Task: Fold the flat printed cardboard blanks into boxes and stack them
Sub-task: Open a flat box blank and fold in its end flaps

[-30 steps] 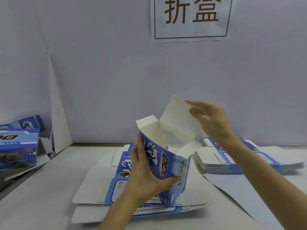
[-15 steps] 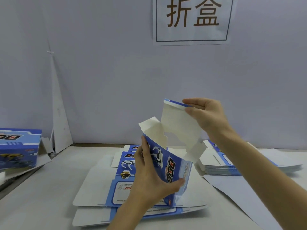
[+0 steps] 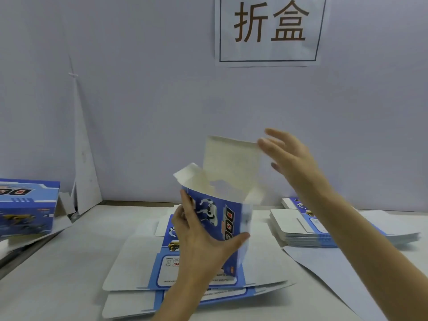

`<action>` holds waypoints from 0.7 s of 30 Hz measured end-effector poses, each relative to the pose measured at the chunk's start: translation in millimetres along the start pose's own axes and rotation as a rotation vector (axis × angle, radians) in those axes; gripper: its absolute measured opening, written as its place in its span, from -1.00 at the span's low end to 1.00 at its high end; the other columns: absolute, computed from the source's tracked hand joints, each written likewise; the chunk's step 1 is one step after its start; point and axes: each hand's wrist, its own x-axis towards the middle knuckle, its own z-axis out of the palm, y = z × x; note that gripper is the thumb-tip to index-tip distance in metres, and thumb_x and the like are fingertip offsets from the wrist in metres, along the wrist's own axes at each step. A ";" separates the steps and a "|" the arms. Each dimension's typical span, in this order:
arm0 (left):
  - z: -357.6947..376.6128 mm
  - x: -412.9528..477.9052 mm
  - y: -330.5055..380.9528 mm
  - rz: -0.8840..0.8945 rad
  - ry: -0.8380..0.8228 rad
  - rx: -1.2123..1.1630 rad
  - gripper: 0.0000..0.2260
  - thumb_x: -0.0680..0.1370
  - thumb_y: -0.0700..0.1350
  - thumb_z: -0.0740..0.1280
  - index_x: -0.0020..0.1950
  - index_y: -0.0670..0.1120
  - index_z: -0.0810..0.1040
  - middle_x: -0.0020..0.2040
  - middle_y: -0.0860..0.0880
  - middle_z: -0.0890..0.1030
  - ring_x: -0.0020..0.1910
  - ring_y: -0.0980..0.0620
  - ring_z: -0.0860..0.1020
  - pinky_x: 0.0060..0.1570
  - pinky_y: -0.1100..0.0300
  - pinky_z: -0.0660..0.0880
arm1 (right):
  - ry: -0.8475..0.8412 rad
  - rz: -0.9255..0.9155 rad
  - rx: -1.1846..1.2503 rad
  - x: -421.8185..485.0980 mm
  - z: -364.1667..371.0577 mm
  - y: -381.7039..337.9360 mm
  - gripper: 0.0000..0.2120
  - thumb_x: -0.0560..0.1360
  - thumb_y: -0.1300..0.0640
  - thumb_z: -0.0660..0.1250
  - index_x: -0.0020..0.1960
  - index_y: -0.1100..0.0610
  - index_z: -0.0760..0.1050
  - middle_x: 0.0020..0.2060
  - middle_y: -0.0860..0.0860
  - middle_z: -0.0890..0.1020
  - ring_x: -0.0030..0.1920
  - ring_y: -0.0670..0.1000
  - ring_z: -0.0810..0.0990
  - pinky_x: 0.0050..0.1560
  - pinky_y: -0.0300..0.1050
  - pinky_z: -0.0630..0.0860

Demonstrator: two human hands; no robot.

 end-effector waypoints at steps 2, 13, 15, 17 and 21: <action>-3.9 3.2 1.7 -0.027 0.066 0.013 0.20 0.04 0.36 0.45 0.31 0.41 -0.45 0.37 0.19 0.02 0.42 -0.01 0.17 0.30 -0.04 0.36 | -0.004 0.063 0.081 -15.0 -6.1 17.8 -0.42 0.42 -0.03 0.43 0.40 -0.10 0.33 0.32 -0.02 0.46 0.30 -0.05 0.46 0.23 -0.14 0.42; 0.2 9.8 -32.1 -0.043 -0.168 0.006 -0.26 0.34 0.20 0.36 0.48 0.08 0.25 0.37 0.09 0.31 0.37 0.05 0.34 0.18 0.30 0.42 | -0.250 0.220 0.157 -79.9 15.2 135.3 -0.50 0.37 0.12 0.40 0.28 -0.02 0.37 0.10 -0.13 0.65 0.12 -0.13 0.61 -0.10 -0.26 0.58; -0.9 8.3 -39.6 -0.146 -0.262 -0.067 -0.20 0.27 0.25 0.38 0.48 0.12 0.24 0.32 0.14 0.46 0.28 0.10 0.45 0.12 0.24 0.51 | -0.239 0.206 0.136 -84.9 18.8 143.5 -0.51 0.40 0.12 0.36 0.32 0.06 0.39 0.12 -0.12 0.65 0.14 -0.07 0.62 -0.06 -0.21 0.59; -0.7 5.9 -42.8 -0.174 -0.268 -0.107 -0.19 0.24 0.30 0.38 0.44 0.09 0.27 0.17 0.19 0.57 0.14 0.17 0.55 -0.08 0.40 0.52 | -0.216 0.226 0.134 -90.7 21.2 151.7 -0.48 0.42 0.08 0.35 0.36 0.09 0.39 0.12 -0.11 0.65 0.13 -0.04 0.63 -0.06 -0.19 0.60; 1.3 2.6 -48.2 -0.106 -0.207 -0.034 -0.54 0.33 0.30 0.30 0.13 0.12 0.49 -0.08 0.29 0.62 -0.03 0.30 0.56 -0.16 0.44 0.51 | -0.226 0.246 0.093 -102.0 25.6 161.9 -0.45 0.50 0.17 0.36 0.44 -0.04 0.29 0.22 -0.15 0.59 0.20 -0.09 0.59 0.05 -0.13 0.60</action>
